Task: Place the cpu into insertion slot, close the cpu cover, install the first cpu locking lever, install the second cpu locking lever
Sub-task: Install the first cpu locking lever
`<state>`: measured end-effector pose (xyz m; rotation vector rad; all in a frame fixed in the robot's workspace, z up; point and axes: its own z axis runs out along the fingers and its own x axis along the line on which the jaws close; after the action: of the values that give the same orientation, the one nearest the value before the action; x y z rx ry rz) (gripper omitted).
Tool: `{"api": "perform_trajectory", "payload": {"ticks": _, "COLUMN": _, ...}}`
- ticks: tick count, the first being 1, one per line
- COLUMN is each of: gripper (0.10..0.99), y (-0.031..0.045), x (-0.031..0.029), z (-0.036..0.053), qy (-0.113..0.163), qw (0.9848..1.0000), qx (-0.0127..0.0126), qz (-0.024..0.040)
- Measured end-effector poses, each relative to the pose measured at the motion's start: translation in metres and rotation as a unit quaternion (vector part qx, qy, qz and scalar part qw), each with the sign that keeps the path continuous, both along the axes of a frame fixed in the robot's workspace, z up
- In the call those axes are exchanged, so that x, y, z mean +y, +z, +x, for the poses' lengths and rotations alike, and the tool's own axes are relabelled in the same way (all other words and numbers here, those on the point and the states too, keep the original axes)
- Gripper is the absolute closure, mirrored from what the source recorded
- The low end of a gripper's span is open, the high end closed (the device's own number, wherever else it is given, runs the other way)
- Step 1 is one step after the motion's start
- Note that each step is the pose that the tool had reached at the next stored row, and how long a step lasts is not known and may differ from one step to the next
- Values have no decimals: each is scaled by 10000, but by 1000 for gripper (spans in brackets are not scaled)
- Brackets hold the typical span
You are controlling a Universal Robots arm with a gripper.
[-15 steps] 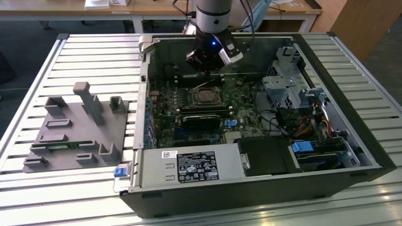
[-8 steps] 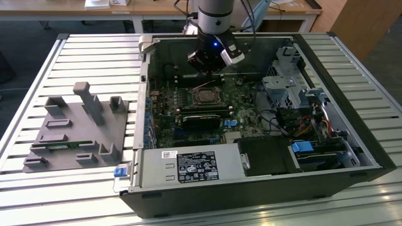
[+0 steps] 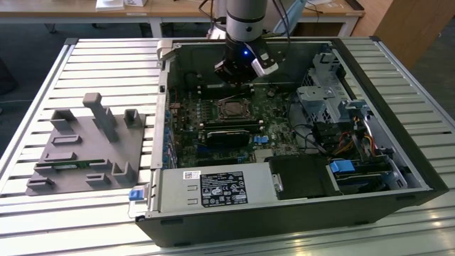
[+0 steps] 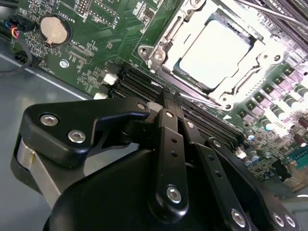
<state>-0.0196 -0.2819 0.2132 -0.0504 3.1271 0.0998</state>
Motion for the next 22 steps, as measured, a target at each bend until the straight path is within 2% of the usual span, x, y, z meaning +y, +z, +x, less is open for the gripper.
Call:
{"api": "perform_trajectory", "payload": {"ticks": 12, "gripper": 980, "y": -82, "x": 0, "z": 28, "qy": 0, "qw": 10000, "qx": 3, "qz": -25}}
{"api": "perform_trajectory", "payload": {"ticks": 22, "gripper": 980, "y": -131, "x": 0, "z": 38, "qy": -1, "qw": 9999, "qx": 14, "qz": -110}}
